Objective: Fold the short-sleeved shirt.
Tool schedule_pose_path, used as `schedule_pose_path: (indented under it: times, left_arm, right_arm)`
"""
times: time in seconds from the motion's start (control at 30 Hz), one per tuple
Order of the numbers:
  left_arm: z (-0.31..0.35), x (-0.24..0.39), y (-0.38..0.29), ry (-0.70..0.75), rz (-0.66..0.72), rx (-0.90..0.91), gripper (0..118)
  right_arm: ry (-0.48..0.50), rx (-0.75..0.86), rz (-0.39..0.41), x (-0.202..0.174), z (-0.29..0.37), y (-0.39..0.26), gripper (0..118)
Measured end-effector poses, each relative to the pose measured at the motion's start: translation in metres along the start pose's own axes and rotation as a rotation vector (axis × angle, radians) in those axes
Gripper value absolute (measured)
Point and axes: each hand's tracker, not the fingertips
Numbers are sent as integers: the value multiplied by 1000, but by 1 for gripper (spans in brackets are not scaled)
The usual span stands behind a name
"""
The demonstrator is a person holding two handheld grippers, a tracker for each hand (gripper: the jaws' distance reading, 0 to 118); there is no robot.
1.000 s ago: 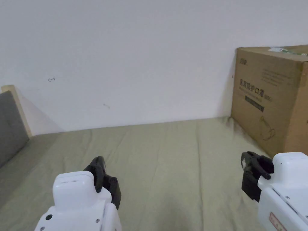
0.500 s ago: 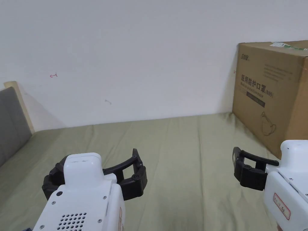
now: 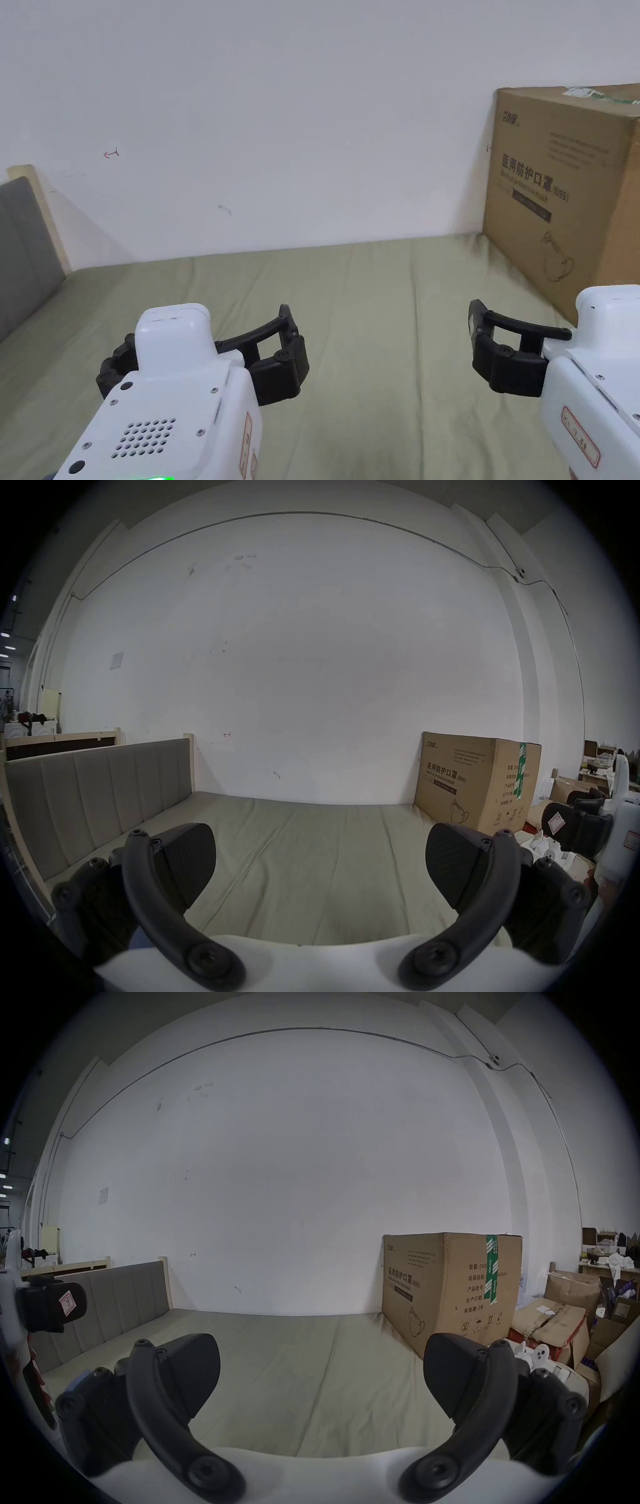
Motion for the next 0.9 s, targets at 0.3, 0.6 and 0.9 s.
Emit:
schedule_pose_path:
  times: [0.3,0.6,0.9]
  left_arm:
    - [-10,-10,2,21,83,-39,118]
    - [-18,-19,0,67,95,-79,118]
    - [-19,-16,-3,44,98,-106,118]
  right_arm:
    - [23,-15,23,-6,-3,2,117]
    - [23,-28,19,-8,-6,2,117]
    - [30,-63,15,-13,-8,-4,117]
